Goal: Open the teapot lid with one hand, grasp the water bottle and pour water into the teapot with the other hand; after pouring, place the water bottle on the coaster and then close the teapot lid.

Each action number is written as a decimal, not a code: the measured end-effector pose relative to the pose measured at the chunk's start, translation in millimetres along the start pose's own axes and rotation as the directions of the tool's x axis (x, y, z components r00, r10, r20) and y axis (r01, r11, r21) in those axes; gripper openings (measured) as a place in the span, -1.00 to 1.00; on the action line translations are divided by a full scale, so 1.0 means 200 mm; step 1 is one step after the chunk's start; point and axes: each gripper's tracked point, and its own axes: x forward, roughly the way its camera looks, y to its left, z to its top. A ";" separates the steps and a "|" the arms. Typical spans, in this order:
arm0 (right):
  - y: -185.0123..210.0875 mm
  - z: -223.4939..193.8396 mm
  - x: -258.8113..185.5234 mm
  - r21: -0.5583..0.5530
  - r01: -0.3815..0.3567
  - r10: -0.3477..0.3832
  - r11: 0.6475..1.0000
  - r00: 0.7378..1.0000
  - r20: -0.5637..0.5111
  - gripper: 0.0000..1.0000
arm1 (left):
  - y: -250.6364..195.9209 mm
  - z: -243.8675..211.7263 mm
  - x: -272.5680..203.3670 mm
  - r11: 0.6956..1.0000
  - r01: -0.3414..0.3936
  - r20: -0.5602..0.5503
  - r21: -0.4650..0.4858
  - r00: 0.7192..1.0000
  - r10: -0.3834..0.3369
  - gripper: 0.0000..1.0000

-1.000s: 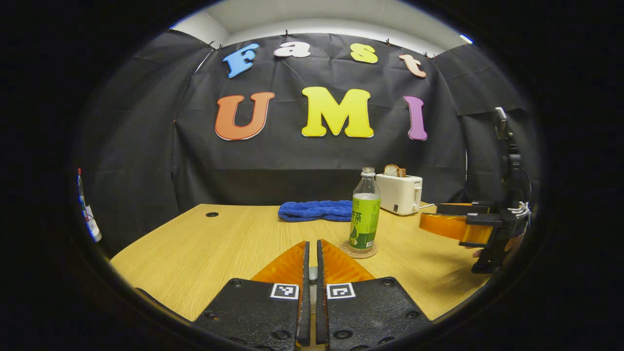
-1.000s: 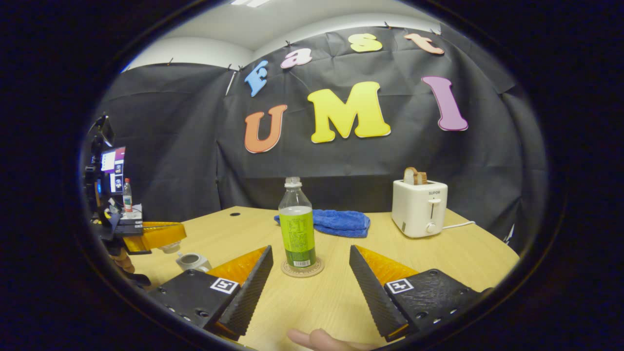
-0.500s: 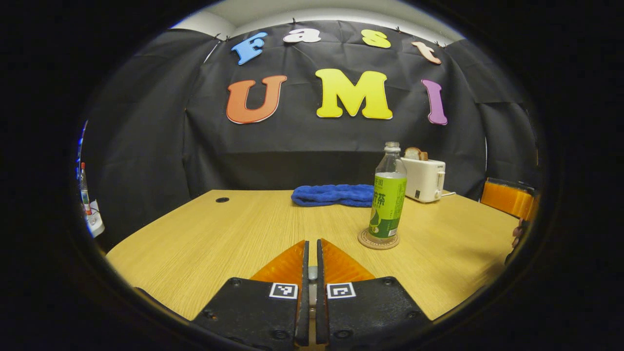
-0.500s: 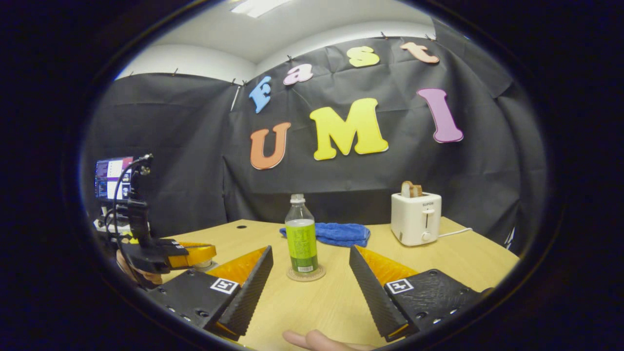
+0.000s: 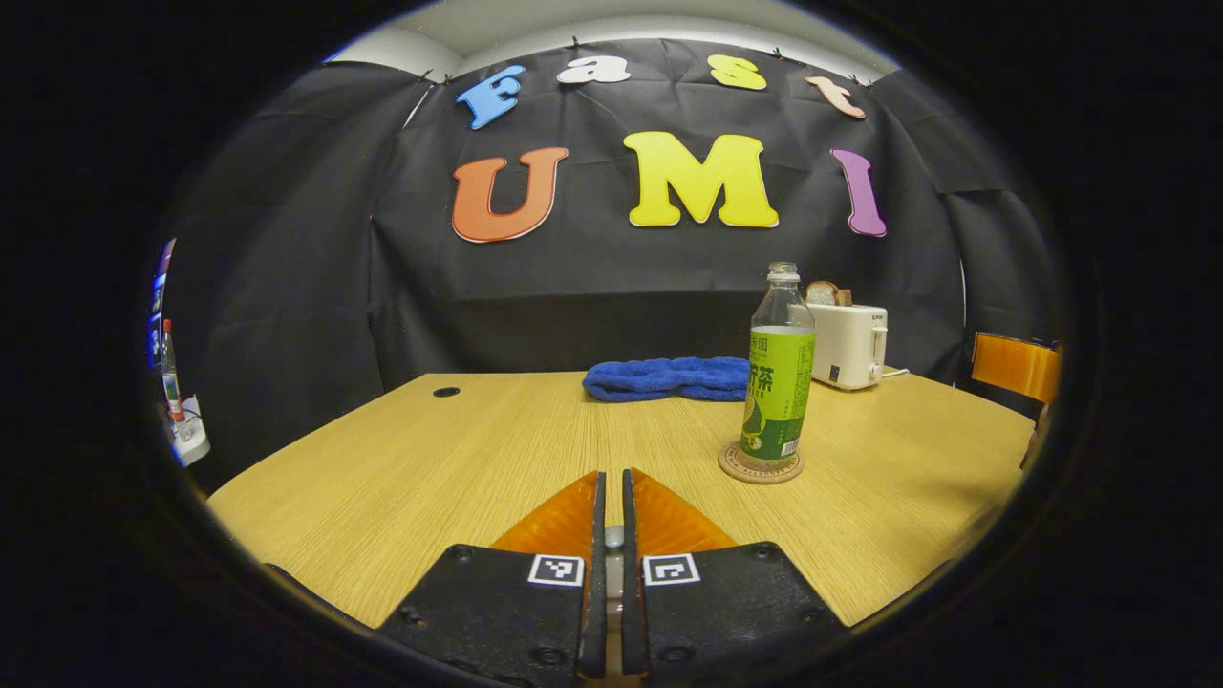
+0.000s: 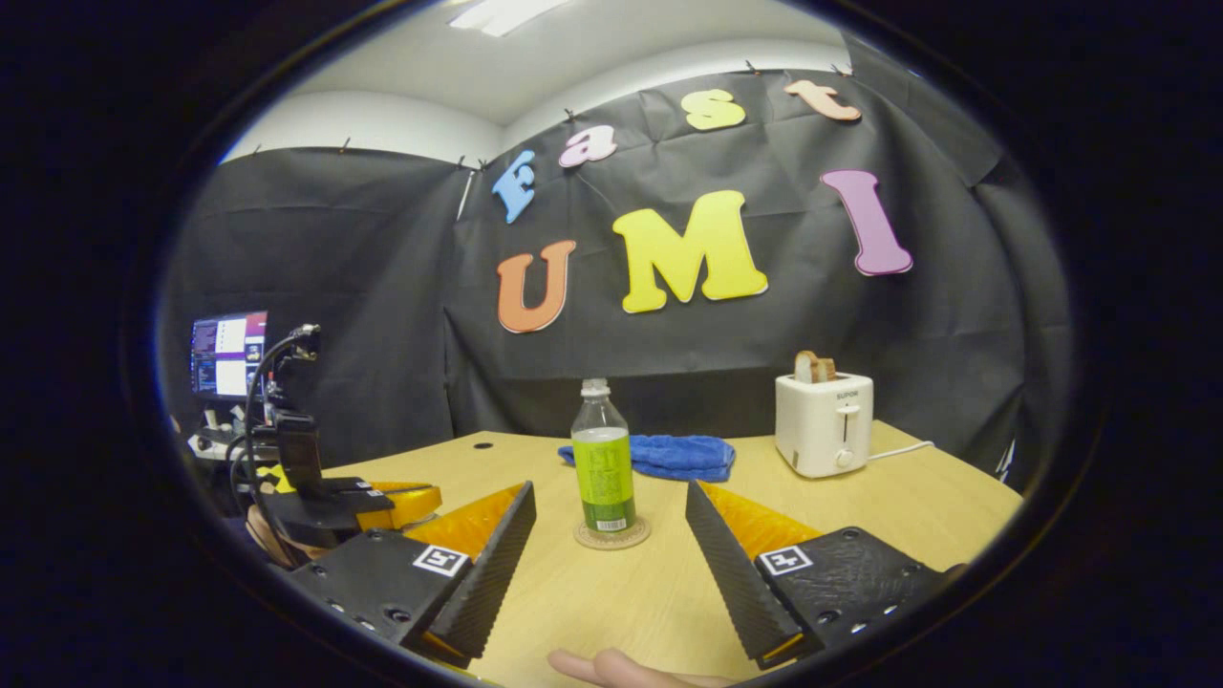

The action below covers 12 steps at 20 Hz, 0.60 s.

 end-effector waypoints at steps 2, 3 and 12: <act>0.01 0.00 0.00 -0.009 -0.006 0.006 1.000 1.000 0.000 0.88 | -0.02 -0.01 0.00 1.000 0.004 0.001 -0.011 1.000 -0.004 -0.82; 0.01 -0.01 0.00 -0.011 -0.007 0.007 1.000 1.000 -0.001 0.88 | -0.02 0.00 0.01 1.000 0.010 0.004 -0.018 1.000 -0.010 -0.80; 0.00 0.00 -0.02 -0.021 0.011 -0.011 1.000 1.000 0.001 0.88 | -0.06 0.15 -0.06 1.000 0.020 0.061 -0.020 0.998 -0.018 -0.54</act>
